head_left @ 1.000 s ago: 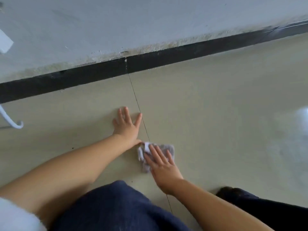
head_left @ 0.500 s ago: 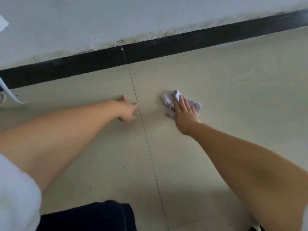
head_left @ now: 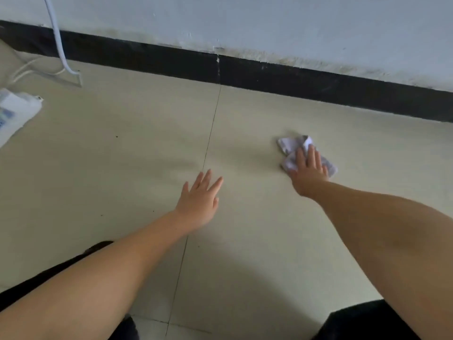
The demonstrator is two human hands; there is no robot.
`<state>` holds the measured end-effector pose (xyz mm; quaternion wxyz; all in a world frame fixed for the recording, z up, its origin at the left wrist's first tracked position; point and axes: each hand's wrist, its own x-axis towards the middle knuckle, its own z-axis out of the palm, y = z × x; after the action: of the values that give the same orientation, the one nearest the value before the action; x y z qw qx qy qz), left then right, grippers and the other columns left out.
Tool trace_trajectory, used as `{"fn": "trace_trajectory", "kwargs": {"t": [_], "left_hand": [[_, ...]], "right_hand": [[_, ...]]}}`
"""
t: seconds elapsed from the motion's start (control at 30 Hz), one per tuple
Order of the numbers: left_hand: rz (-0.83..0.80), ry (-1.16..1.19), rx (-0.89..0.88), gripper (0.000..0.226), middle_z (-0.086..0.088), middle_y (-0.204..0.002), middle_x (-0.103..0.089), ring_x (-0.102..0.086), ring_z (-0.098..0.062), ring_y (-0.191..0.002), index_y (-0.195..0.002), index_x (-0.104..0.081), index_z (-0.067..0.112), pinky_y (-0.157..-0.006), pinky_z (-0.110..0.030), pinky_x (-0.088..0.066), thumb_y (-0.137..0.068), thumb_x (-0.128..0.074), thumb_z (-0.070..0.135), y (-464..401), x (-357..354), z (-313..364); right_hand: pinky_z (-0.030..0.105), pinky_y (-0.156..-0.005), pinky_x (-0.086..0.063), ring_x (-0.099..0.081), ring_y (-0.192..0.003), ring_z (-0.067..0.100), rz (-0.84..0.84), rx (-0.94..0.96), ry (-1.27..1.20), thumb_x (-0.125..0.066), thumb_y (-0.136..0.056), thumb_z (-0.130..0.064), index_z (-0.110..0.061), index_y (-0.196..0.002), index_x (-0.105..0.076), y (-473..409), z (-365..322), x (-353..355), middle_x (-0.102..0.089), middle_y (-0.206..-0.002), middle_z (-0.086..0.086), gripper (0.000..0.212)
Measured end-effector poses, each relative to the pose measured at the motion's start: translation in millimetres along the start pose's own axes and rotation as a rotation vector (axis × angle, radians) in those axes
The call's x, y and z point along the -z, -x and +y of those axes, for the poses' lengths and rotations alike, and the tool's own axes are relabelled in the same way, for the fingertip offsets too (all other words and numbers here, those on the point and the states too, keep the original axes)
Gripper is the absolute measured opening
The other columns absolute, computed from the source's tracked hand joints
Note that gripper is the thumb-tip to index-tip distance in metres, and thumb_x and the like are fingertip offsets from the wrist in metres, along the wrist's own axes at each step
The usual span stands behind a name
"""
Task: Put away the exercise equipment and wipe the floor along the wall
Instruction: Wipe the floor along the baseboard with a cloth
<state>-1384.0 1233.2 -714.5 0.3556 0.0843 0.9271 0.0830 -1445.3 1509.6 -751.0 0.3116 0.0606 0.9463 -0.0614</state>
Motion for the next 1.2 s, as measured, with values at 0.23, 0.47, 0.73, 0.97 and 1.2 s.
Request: {"fn": "trace_trajectory", "kwargs": {"t": [0.23,0.47,0.73,0.97,1.2], "left_hand": [[-0.044,0.021,0.288,0.119,-0.023,-0.152,0.027,0.015,-0.049,-0.141,-0.148,0.021,0.019,-0.11,-0.062,-0.013,-0.075,-0.058,0.07,-25.1,-33.7,62.3],[-0.011,-0.031,0.366,0.133,-0.015,-0.153,0.03,0.016,-0.04,-0.143,-0.147,0.024,0.011,-0.113,-0.057,-0.017,-0.066,-0.06,0.076,-27.5,-40.1,60.2],[-0.049,-0.051,0.367,0.134,-0.021,-0.153,0.027,0.012,-0.046,-0.142,-0.146,0.022,0.006,-0.114,-0.055,-0.016,-0.067,-0.063,0.072,-31.9,-36.7,63.1],[-0.041,-0.047,0.367,0.134,-0.021,-0.153,0.027,0.013,-0.045,-0.143,-0.146,0.022,0.006,-0.115,-0.053,-0.015,-0.067,-0.063,0.072,-29.2,-32.6,65.4],[0.255,0.335,0.301,0.107,-0.021,-0.155,-0.014,-0.016,-0.04,-0.143,-0.149,-0.012,-0.001,-0.112,-0.049,-0.027,-0.072,-0.079,0.034,-21.9,-36.4,42.7]], "right_hand": [[0.051,-0.119,0.001,0.003,-0.145,0.041,0.318,0.039,-0.016,-0.021,-0.102,-0.036,-0.002,-0.151,-0.011,-31.9,-28.4,-1.1,0.002,-0.156,0.027,0.061],[0.043,-0.117,0.009,0.009,-0.147,0.021,0.174,0.669,0.176,-0.024,-0.103,-0.031,-0.02,-0.152,0.001,-56.5,-149.0,-11.6,0.008,-0.16,0.003,0.057],[0.043,-0.119,0.002,0.001,-0.148,0.023,0.394,-0.207,-0.247,-0.024,-0.101,-0.035,-0.021,-0.152,-0.011,-54.5,158.5,33.6,-0.001,-0.161,0.008,0.054],[0.045,-0.116,0.002,-0.003,-0.147,0.027,0.459,-0.415,-0.317,-0.027,-0.097,-0.039,-0.017,-0.151,-0.021,-36.0,135.7,10.2,-0.006,-0.16,0.012,0.058],[0.044,-0.115,0.013,0.004,-0.148,0.023,0.176,0.776,0.126,-0.032,-0.1,-0.028,-0.019,-0.152,-0.009,16.1,-75.4,-53.1,0.004,-0.161,0.005,0.058]]}}
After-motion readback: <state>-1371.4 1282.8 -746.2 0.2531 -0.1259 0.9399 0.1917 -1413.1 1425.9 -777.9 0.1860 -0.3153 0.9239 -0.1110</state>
